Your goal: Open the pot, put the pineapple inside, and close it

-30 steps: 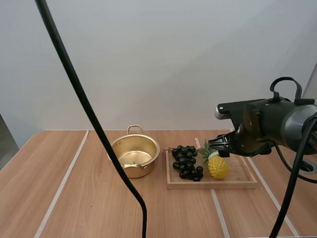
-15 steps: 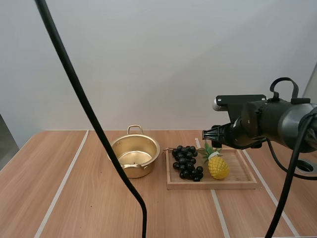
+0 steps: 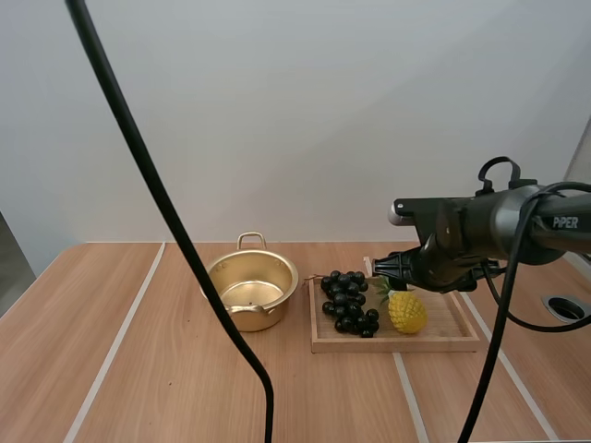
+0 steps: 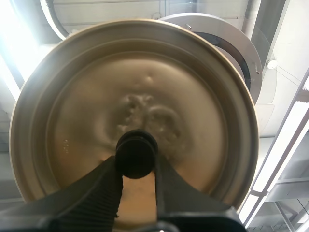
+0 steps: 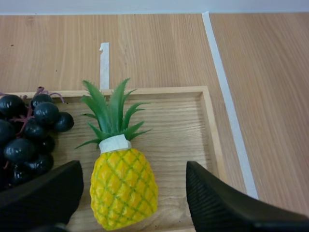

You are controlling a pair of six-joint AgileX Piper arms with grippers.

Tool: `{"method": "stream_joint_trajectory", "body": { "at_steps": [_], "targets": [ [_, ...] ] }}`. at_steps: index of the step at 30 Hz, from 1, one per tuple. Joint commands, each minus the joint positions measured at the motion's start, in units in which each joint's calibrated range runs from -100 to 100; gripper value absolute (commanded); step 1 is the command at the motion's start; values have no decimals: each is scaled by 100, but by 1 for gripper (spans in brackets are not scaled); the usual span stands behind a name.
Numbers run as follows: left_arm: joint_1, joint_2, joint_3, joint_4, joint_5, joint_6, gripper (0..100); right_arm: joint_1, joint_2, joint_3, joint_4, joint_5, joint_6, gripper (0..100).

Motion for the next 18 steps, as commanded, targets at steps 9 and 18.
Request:
{"method": "stream_joint_trajectory", "body": {
  "at_steps": [9,18],
  "targets": [
    [-19,-26,24,-18,13,21,0,299,708,-34,-29,-254,-283,100],
    [-19,-26,24,-18,13,21,0,443,922,-34,-140,-496,-243,100]
  ]
}}
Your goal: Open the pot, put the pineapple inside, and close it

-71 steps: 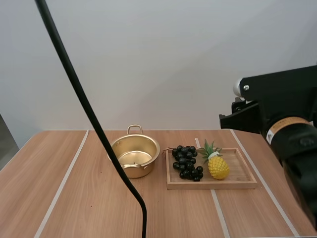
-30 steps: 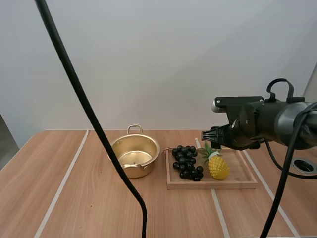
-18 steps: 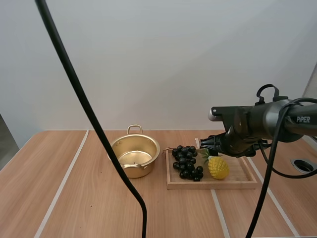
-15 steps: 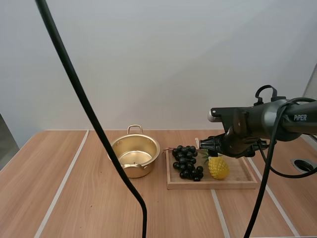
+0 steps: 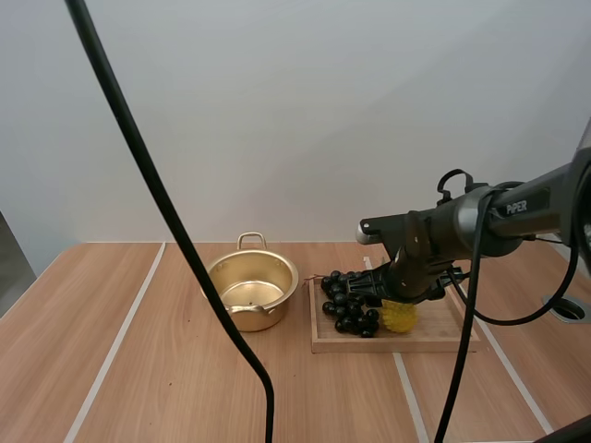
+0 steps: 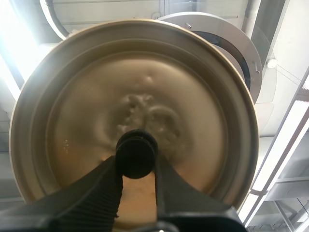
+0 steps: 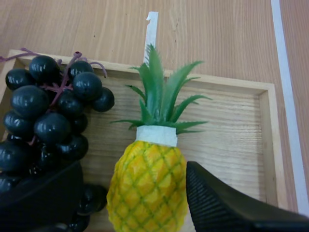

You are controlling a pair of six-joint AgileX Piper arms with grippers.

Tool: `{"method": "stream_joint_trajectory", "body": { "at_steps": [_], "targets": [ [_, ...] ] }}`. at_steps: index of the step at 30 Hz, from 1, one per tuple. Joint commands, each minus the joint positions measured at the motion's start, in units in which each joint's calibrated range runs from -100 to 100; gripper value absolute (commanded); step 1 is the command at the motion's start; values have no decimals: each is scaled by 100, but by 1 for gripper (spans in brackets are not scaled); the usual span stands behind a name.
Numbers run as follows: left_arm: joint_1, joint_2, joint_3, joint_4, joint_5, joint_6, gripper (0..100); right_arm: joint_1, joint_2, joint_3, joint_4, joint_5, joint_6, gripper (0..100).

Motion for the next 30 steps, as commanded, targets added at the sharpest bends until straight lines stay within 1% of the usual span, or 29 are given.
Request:
{"method": "stream_joint_trajectory", "body": {
  "at_steps": [1,6,11,15,18,21,27,30],
  "targets": [
    [-19,-26,24,-18,-5,21,0,5,44,-34,-114,-82,-15,100],
    [-19,-26,24,-18,-5,21,0,5,202,-34,-117,-231,-15,100],
    [-19,-26,24,-18,-5,21,0,5,438,-34,-128,-614,-15,100],
    [-19,-26,24,-18,-5,21,0,5,564,-34,-537,-1028,-7,100],
    [-19,-26,24,-18,-5,21,0,-4,590,-34,-612,-1175,47,100],
    [-19,-26,24,-18,-5,21,0,-87,590,-34,-627,-1318,121,100],
    [-19,-26,24,-18,-5,21,0,-384,590,-34,-627,-1506,121,100],
    [-19,-26,24,-18,-5,21,0,-394,590,-34,-627,-1490,121,100]
  ]
}}
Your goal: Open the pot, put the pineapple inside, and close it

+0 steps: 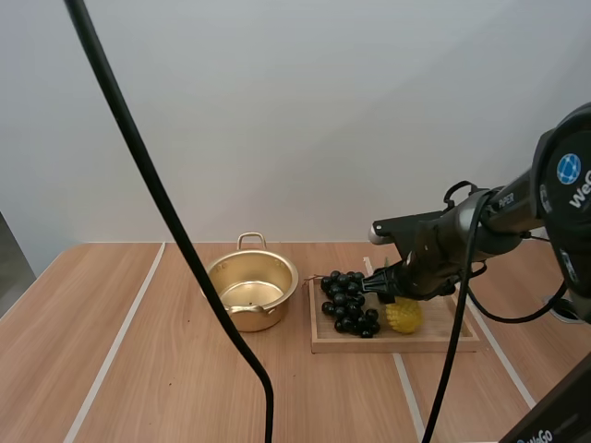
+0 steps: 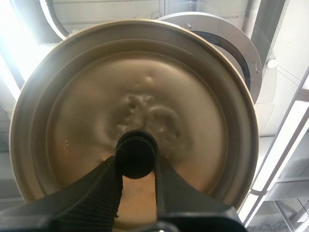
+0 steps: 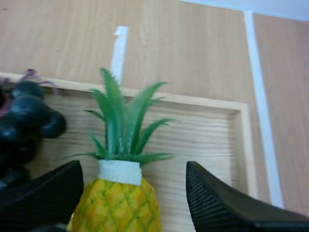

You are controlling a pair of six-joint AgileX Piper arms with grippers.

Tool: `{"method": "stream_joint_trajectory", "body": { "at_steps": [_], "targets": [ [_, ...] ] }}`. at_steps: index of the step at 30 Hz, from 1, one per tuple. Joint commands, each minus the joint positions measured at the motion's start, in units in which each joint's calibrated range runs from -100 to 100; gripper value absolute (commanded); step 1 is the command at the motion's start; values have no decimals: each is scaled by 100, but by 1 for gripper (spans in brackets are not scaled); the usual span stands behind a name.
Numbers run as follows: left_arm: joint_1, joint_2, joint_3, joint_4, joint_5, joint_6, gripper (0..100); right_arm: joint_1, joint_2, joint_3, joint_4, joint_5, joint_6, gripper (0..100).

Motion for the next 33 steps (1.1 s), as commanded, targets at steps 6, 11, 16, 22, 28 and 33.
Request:
{"method": "stream_joint_trajectory", "body": {
  "at_steps": [6,11,16,22,28,33],
  "targets": [
    [-19,-26,24,-18,-5,21,0,-32,-17,-20,109,198,-14,100],
    [-19,-26,24,-18,-5,21,0,-32,-17,-20,76,294,-14,100],
    [-19,-26,24,-18,-5,21,0,-32,-17,-20,76,312,-14,100],
    [-19,-26,24,-18,-5,21,0,-32,444,-20,76,400,-14,100],
    [-19,-26,24,-18,-5,21,0,-32,898,-20,-312,-95,-14,100],
    [-19,-26,24,-18,-5,21,0,-32,898,-20,-441,-200,-63,79]
  ]
}}
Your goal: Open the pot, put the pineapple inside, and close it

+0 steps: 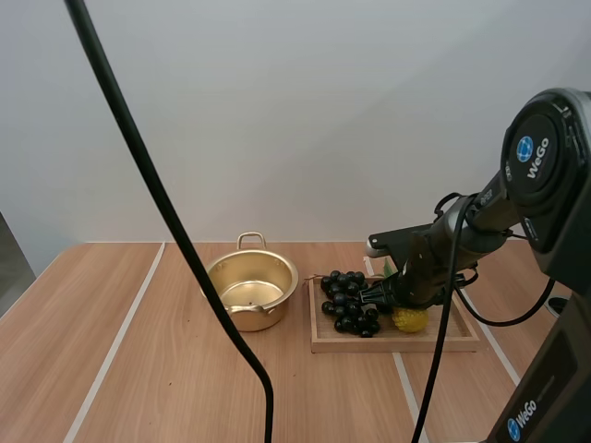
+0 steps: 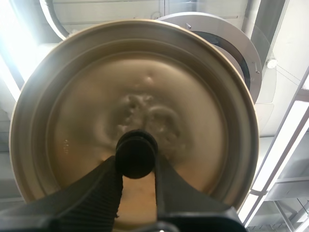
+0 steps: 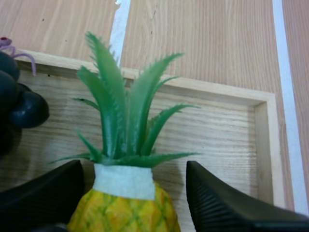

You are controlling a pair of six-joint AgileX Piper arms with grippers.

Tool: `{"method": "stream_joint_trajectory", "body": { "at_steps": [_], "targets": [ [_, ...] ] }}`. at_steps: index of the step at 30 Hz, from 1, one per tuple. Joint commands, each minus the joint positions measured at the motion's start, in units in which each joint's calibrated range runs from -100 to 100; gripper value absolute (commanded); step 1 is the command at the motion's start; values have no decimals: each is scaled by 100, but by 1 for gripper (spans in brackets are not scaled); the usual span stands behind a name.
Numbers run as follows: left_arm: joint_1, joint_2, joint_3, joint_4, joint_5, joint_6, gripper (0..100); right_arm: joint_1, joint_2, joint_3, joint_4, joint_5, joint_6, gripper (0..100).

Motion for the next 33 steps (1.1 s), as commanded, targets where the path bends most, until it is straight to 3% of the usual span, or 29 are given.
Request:
{"method": "stream_joint_trajectory", "body": {
  "at_steps": [1,2,3,13,25,33],
  "targets": [
    [-19,-26,24,-18,-5,21,0,-23,80,49,-154,219,-57,56],
    [-19,-26,24,-18,-5,21,0,-23,80,49,-154,219,-55,23],
    [-19,-26,24,-18,-5,21,0,-23,80,49,-154,238,-55,0],
    [-19,-26,24,238,-5,21,0,-23,-220,-44,-152,111,-13,0],
    [-19,-26,24,238,-5,21,0,-23,-2566,-1093,385,-377,-13,0],
    [-19,-26,24,238,-5,21,0,-23,-4022,-1127,843,-1339,-13,0]
  ]
}}
